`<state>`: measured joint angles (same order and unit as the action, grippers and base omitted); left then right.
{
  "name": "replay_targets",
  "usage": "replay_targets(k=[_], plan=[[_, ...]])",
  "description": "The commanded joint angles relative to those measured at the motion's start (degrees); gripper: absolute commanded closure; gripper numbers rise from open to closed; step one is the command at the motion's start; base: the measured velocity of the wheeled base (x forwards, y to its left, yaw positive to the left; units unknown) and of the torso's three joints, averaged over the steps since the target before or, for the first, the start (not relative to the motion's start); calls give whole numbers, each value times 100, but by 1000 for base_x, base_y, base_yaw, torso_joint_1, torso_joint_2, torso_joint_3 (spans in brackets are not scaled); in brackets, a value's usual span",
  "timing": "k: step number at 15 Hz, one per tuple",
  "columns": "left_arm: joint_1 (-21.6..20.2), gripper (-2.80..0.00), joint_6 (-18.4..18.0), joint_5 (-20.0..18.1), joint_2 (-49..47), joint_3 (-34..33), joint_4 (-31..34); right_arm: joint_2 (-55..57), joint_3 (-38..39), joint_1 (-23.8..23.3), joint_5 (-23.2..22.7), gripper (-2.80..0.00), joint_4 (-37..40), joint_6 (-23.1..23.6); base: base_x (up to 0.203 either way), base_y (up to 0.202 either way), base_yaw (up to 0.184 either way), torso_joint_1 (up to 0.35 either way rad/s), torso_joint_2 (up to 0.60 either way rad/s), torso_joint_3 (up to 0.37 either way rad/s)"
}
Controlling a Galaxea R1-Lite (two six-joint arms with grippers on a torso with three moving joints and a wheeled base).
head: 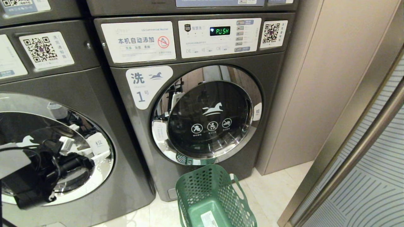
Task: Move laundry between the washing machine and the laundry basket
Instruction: Open the lid of the washing machine
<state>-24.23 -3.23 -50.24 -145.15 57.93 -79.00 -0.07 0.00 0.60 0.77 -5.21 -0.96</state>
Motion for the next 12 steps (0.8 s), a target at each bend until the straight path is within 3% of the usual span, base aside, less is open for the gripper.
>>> replay_targets(k=[1, 4, 12], plan=[[24, -280, -22, 40, 13, 354, -55, 7, 193, 2, 2, 0, -7, 0, 0, 0, 0, 0, 0, 0], [50, -280, -75, 304, 22, 163, -119, 7, 193, 2, 2, 0, -7, 0, 0, 0, 0, 0, 0, 0], [85, -280, -5, 187, 13, -467, -864, 7, 193, 2, 2, 0, -7, 0, 0, 0, 0, 0, 0, 0]])
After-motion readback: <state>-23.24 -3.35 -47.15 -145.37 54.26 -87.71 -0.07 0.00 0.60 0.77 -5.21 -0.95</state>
